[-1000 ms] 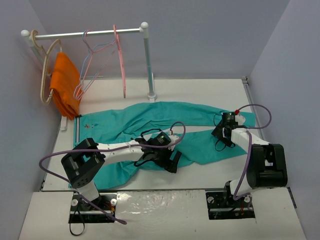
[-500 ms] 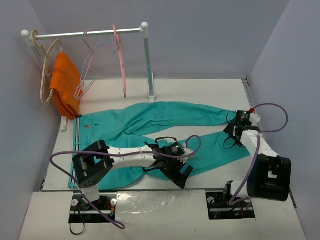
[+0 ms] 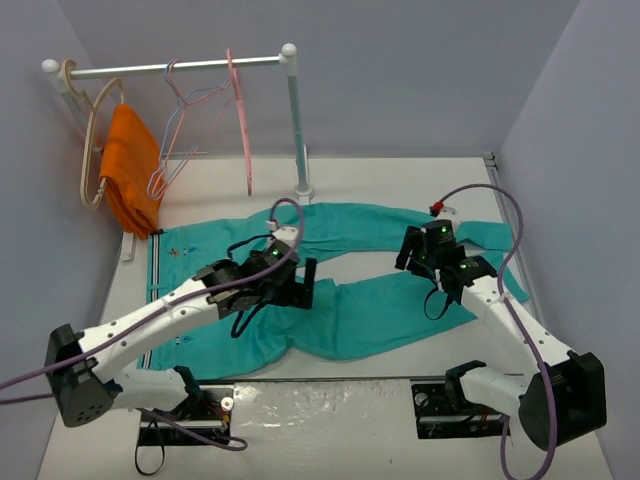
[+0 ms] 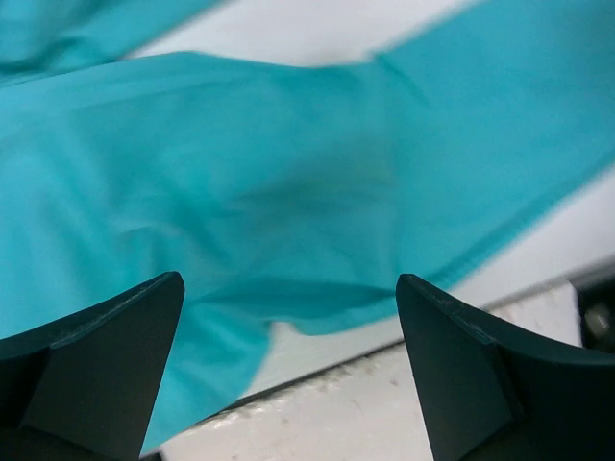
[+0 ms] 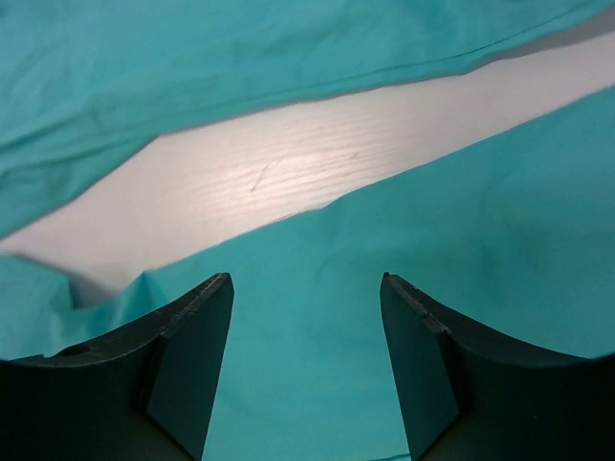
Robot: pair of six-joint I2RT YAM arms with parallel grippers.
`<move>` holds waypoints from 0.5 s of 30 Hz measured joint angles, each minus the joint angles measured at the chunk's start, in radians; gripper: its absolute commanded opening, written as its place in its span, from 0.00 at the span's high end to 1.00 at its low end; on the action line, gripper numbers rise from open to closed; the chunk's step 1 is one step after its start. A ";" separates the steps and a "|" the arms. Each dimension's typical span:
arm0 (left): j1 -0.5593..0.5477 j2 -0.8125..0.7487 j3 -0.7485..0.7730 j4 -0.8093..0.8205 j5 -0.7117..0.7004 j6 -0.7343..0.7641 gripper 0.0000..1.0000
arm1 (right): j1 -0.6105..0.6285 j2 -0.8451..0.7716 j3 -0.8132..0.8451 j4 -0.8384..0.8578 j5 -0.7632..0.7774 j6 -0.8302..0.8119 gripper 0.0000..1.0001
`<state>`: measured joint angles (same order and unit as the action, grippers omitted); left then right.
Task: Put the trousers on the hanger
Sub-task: Flatten out the trousers at the center of the board.
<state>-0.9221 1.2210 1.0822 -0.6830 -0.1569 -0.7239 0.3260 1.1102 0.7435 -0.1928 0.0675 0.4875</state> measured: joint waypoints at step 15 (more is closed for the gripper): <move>0.523 0.037 -0.355 0.003 -0.010 -0.123 0.10 | 0.146 0.038 -0.151 0.067 -0.050 0.076 0.38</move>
<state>-0.3988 1.2576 0.7268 -0.6798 -0.1669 -0.8468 0.4720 1.1481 0.5925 -0.1256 0.0172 0.5633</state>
